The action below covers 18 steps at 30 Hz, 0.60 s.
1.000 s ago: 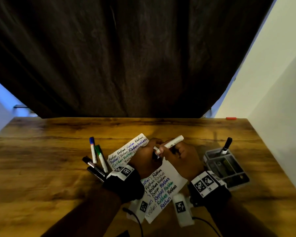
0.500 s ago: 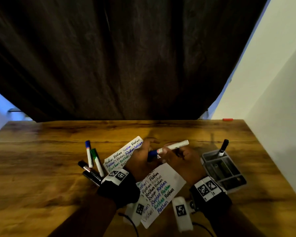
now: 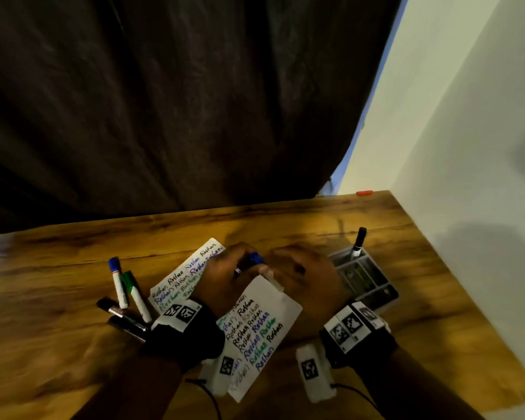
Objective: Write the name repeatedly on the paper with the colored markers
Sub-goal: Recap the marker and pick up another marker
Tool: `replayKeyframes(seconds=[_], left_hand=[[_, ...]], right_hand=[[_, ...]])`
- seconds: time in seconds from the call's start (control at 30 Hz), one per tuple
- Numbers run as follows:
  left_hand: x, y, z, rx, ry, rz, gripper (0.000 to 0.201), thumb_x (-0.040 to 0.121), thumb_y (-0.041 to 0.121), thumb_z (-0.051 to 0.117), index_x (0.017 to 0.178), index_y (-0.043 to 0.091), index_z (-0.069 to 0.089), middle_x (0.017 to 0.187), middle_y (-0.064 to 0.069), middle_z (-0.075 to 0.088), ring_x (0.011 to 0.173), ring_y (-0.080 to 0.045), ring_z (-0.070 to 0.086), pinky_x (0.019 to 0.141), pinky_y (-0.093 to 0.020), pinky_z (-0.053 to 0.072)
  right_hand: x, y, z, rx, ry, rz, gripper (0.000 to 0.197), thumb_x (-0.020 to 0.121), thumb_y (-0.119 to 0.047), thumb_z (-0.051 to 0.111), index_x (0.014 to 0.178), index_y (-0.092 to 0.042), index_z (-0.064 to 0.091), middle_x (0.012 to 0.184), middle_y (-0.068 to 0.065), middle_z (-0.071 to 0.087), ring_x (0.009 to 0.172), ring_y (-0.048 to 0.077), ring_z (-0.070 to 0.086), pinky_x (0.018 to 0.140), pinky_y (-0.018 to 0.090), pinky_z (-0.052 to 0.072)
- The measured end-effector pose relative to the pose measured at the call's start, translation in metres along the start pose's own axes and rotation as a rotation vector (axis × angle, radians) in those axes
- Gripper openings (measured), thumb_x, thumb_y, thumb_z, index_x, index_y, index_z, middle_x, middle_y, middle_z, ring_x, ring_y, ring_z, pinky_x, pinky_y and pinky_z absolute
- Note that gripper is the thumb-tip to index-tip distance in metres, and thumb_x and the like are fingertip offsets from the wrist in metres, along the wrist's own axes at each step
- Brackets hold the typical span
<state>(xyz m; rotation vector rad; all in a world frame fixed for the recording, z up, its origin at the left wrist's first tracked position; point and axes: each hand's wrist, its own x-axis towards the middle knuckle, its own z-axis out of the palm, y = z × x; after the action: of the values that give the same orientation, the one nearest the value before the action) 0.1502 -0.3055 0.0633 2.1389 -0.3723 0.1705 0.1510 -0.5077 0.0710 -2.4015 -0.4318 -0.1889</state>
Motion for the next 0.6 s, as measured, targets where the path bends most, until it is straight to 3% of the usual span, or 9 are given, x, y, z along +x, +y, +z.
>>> replayKeyframes(seconds=[0.1, 0.17, 0.2, 0.3, 0.37, 0.47, 0.6], left_hand=[[0.007, 0.008, 0.012, -0.045, -0.068, 0.000, 0.025, 0.092, 0.046, 0.062, 0.098, 0.022, 0.063, 0.080, 0.007, 0.069, 0.060, -0.004, 0.063, 0.061, -0.025, 0.053], [0.013, 0.013, 0.020, -0.083, -0.121, -0.010, 0.025, 0.093, 0.045, 0.063, 0.099, 0.020, 0.063, 0.080, 0.004, 0.070, 0.059, -0.009, 0.065, 0.061, -0.034, 0.057], [0.016, 0.015, 0.024, -0.109, -0.151, -0.014, 0.024, 0.093, 0.044, 0.064, 0.100, 0.021, 0.064, 0.081, 0.004, 0.070, 0.061, -0.010, 0.066, 0.063, -0.036, 0.058], [0.023, 0.022, 0.040, -0.174, -0.219, -0.023, 0.032, 0.088, 0.054, 0.063, 0.107, 0.028, 0.065, 0.091, 0.006, 0.072, 0.076, -0.013, 0.069, 0.069, -0.040, 0.059], [0.027, 0.028, 0.050, -0.189, -0.229, -0.018, 0.033, 0.088, 0.053, 0.066, 0.113, 0.032, 0.064, 0.095, 0.009, 0.071, 0.083, -0.009, 0.069, 0.071, -0.031, 0.058], [0.032, 0.037, 0.058, -0.229, -0.202, -0.018, 0.032, 0.088, 0.040, 0.072, 0.118, 0.035, 0.062, 0.092, 0.010, 0.067, 0.082, -0.004, 0.065, 0.068, -0.016, 0.052], [0.035, 0.036, 0.065, -0.230, -0.177, -0.023, 0.026, 0.089, 0.034, 0.072, 0.114, 0.032, 0.065, 0.091, 0.007, 0.064, 0.081, -0.002, 0.062, 0.067, -0.011, 0.049]], right_hand=[[-0.006, -0.005, -0.008, 0.088, 0.059, 0.016, 0.025, 0.086, -0.044, 0.067, 0.106, -0.028, 0.068, 0.096, -0.009, 0.070, 0.079, 0.007, 0.064, 0.071, 0.019, 0.050], [-0.013, -0.003, -0.017, 0.135, 0.137, 0.039, 0.023, 0.083, -0.037, 0.072, 0.102, -0.024, 0.072, 0.088, -0.013, 0.068, 0.078, 0.008, 0.062, 0.065, 0.012, 0.047], [-0.017, 0.000, -0.021, 0.131, 0.151, 0.036, 0.021, 0.082, -0.035, 0.073, 0.099, -0.023, 0.073, 0.086, -0.013, 0.068, 0.079, 0.009, 0.062, 0.065, 0.013, 0.048], [-0.027, 0.013, -0.033, 0.123, 0.079, 0.033, 0.014, 0.083, -0.033, 0.070, 0.089, -0.020, 0.073, 0.080, -0.005, 0.072, 0.069, 0.009, 0.064, 0.065, 0.034, 0.056], [-0.031, 0.023, -0.041, 0.102, 0.071, 0.061, 0.017, 0.083, -0.036, 0.068, 0.087, -0.021, 0.074, 0.079, -0.006, 0.071, 0.071, 0.006, 0.065, 0.066, 0.033, 0.055], [-0.031, 0.041, -0.063, 0.219, 0.236, 0.212, 0.005, 0.081, -0.024, 0.075, 0.077, -0.024, 0.072, 0.070, -0.011, 0.066, 0.063, -0.003, 0.060, 0.062, 0.014, 0.048], [-0.029, 0.072, -0.110, 0.340, 0.542, 0.314, 0.009, 0.080, -0.016, 0.077, 0.080, -0.008, 0.074, 0.064, 0.008, 0.062, 0.057, 0.002, 0.049, 0.059, 0.011, 0.042]])
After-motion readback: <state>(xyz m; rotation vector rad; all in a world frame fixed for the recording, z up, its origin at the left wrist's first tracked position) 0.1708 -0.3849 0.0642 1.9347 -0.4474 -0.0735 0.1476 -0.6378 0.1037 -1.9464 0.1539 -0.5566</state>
